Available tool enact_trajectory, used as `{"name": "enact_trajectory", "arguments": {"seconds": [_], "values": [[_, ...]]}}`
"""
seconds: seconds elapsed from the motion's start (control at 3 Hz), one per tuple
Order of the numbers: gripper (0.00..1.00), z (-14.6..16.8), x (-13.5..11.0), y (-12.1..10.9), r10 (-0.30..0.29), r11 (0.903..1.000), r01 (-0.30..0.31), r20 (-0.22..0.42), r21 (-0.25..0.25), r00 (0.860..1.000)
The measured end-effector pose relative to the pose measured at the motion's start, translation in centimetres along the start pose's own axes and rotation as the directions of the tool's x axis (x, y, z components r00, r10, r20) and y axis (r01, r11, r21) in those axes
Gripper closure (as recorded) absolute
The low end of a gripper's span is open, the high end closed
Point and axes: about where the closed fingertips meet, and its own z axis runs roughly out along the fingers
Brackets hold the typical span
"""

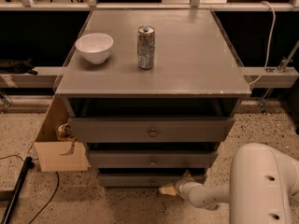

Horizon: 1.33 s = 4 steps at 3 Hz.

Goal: Open bottom drawer

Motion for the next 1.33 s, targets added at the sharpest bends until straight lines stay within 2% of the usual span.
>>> {"name": "enact_trajectory", "arguments": {"seconds": [0.33, 0.67, 1.33], "values": [[0.0, 0.0, 0.0, 0.0, 0.001, 1.0, -0.001, -0.002, -0.002, 1.0], [0.0, 0.4, -0.2, 0.0, -0.025, 0.9996, 0.025, 0.002, 0.013, 1.0], [0.0, 2.7, -1.4, -0.6, -0.173, 0.9844, 0.172, 0.014, 0.036, 0.985]]}}
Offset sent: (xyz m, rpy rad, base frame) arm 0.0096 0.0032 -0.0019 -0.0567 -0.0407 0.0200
